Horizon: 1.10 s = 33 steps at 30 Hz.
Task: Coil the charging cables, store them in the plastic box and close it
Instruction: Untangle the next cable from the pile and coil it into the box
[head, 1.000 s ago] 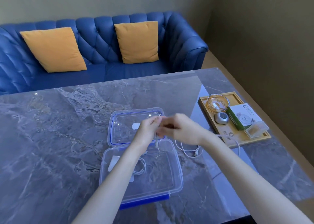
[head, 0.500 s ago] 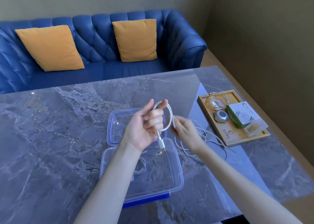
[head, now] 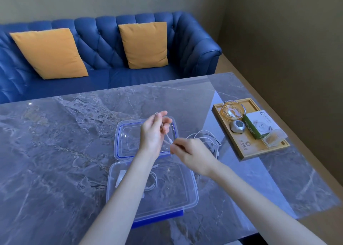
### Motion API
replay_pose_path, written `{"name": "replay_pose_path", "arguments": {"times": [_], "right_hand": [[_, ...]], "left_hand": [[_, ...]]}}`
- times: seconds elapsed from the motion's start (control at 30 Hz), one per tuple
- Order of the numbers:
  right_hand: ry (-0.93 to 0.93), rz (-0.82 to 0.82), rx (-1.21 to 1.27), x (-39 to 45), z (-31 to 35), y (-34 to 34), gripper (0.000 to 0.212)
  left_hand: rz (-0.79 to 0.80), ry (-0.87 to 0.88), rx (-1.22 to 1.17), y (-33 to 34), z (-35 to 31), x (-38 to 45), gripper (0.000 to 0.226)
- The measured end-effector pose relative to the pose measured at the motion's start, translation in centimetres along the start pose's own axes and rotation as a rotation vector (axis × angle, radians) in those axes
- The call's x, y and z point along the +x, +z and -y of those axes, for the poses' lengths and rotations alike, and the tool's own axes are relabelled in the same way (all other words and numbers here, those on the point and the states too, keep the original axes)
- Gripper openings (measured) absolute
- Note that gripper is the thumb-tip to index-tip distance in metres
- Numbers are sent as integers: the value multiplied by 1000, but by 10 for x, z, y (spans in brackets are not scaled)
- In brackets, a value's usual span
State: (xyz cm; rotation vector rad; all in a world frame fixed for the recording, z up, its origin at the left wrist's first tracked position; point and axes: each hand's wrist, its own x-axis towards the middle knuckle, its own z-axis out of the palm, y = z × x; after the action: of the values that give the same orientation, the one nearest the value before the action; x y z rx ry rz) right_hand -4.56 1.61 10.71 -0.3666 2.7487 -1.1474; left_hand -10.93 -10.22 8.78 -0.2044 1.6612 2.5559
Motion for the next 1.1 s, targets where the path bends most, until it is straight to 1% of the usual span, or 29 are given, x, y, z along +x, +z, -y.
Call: {"name": "replay_pose_path", "arguments": {"times": [0.07,0.13,0.17,0.23,0.27,0.3,0.4,0.47,0.53,0.57,0.6,0.63,0.67,0.7,0.77,0.83,0.93,1.0,1.07,1.1], "right_hand": [[-3,-18,-49,4,-1,-13,29],[-26,-41,-87,8,0,-28,37],[-39,-43,-100,10,2,-36,37],[-62,-32,-63,14,3,-51,29],[-68,-34,-9,17,2,-56,25],[-60,-40,85,18,1,-60,21],[-34,-102,499,20,-8,-64,11],[-9,-146,635,20,-16,-57,12],[45,-151,694,23,-24,-43,20],[76,-142,696,25,-26,-34,25],[99,-136,675,25,-28,-25,30],[117,-131,646,25,-30,-16,34],[130,-118,623,24,-32,-6,36],[148,-97,609,22,-34,3,37],[191,-22,565,17,-38,19,34],[203,89,476,11,-37,24,31],[169,234,337,5,-26,16,32],[143,261,298,4,-18,8,31],[106,245,267,7,-10,-1,30],[75,224,208,9,-7,-7,32]], "left_hand": [[82,35,298,-3,2,-3,25],[197,24,488,-4,1,-11,25],[258,-4,532,-3,1,-17,27],[361,-95,540,0,-3,-29,37],[406,-154,493,1,-5,-34,39],[449,-226,394,3,-7,-37,40],[522,-437,-27,6,-17,-43,41],[547,-490,-261,4,-22,-42,32],[635,-500,-507,1,-25,-39,22],[652,-498,-618,2,-27,-36,23],[611,-492,-673,3,-27,-33,31],[527,-472,-654,4,-27,-28,42],[447,-443,-578,7,-27,-23,52],[397,-409,-486,9,-28,-20,56],[347,-332,-310,11,-29,-14,47],[290,-235,-174,8,-28,-7,36],[175,-79,-78,2,-23,4,29],[124,-12,3,0,-17,7,27],[92,54,217,-1,-8,6,25],[92,80,341,-1,-4,3,24]]}}
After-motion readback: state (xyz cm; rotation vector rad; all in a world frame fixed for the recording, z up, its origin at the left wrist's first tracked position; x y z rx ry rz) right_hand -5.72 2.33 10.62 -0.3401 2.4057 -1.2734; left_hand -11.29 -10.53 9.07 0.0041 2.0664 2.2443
